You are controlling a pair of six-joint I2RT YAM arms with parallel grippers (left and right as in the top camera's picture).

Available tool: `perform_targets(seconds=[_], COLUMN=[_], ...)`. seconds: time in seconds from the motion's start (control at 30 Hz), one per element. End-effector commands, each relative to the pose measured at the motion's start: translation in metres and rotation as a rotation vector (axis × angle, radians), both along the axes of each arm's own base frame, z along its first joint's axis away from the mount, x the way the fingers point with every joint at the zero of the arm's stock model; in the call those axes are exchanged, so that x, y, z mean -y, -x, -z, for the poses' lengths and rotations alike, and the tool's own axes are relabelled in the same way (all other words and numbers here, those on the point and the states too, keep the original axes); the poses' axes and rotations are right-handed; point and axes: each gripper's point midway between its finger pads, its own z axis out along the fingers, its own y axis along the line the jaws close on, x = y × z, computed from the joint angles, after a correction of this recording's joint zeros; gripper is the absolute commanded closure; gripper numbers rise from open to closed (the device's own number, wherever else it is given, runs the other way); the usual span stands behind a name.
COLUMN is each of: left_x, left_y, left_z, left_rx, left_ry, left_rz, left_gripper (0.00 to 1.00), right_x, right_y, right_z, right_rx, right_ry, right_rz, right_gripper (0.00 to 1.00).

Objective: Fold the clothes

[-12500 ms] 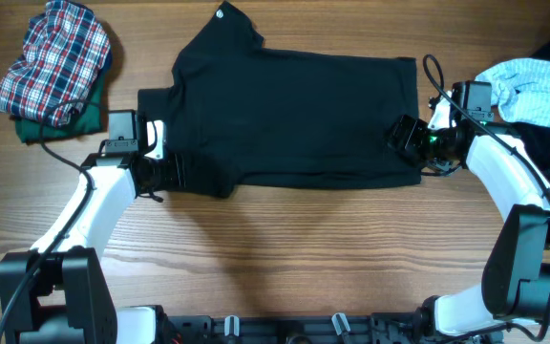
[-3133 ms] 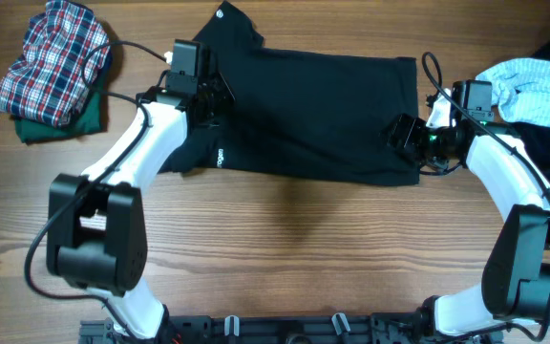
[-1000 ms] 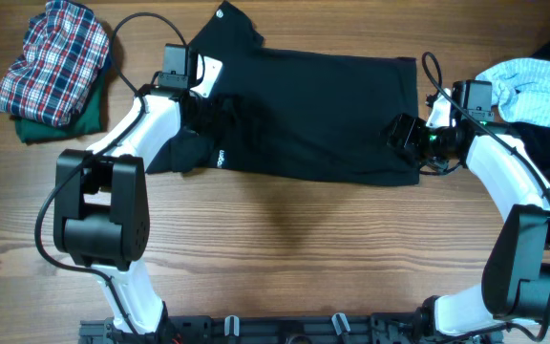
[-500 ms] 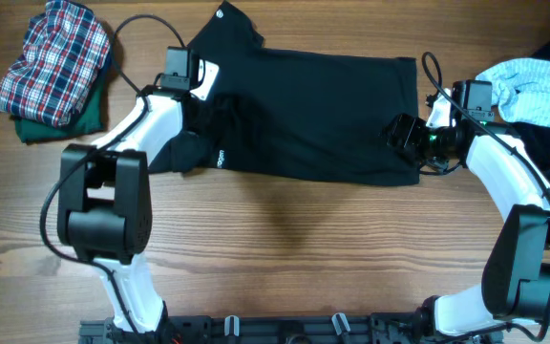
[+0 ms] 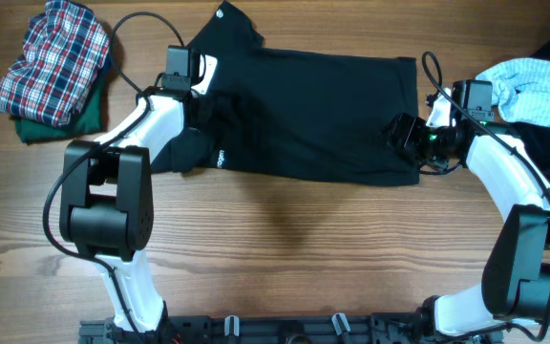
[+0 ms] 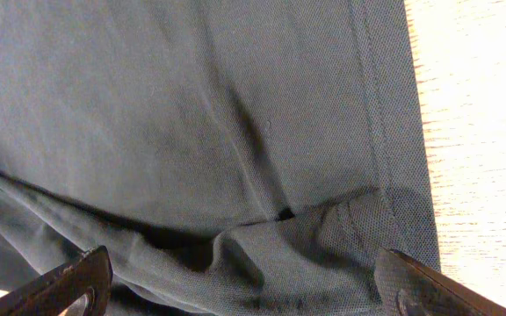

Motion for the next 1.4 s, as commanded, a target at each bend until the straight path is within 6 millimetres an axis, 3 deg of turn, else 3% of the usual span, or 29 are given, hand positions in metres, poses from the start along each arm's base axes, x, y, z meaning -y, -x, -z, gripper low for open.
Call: perform_targets(seconds=[0.0, 0.33, 0.6, 0.97, 1.0, 1.03, 1.1, 1.23, 1.37], left_x=[-0.014, -0.017, -0.014, -0.011, -0.011, -0.011, -0.011, -0.011, -0.014], left_y=[-0.006, -0.011, -0.016, -0.036, -0.036, -0.036, -0.033, -0.025, -0.001], left_z=[-0.011, -0.09, -0.088, -0.109, -0.108, -0.108, -0.105, -0.1, -0.103], left_rx=[0.028, 0.175, 0.184, 0.298, 0.297, 0.294, 0.278, 0.239, 0.155], left_ry=[0.011, 0.075, 0.119, 0.144, 0.144, 0.143, 0.14, 0.132, 0.145], left_rz=[-0.153, -0.206, -0.187, -0.179, -0.179, -0.179, -0.179, -0.179, -0.222], left_gripper=[0.96, 0.96, 0.96, 0.96, 0.92, 0.7, 0.0, 0.0, 0.0], right_x=[-0.002, -0.002, -0.002, -0.002, -0.002, -0.002, -0.002, -0.002, -0.002], right_y=[-0.009, -0.012, -0.012, -0.011, -0.011, -0.011, -0.011, -0.012, -0.01], right_z=[-0.014, -0.016, -0.016, -0.015, -0.015, -0.015, -0.015, -0.016, -0.015], right_rx=[0.049, 0.06, 0.057, 0.053, 0.053, 0.053, 0.054, 0.058, 0.049], right_ry=[-0.005, -0.008, -0.011, -0.012, -0.012, -0.012, -0.011, -0.01, -0.011], right_rz=[-0.016, -0.008, -0.002, -0.001, -0.002, -0.001, -0.002, -0.003, -0.004], right_gripper=[0.04, 0.04, 0.04, 0.04, 0.04, 0.04, 0.04, 0.04, 0.04])
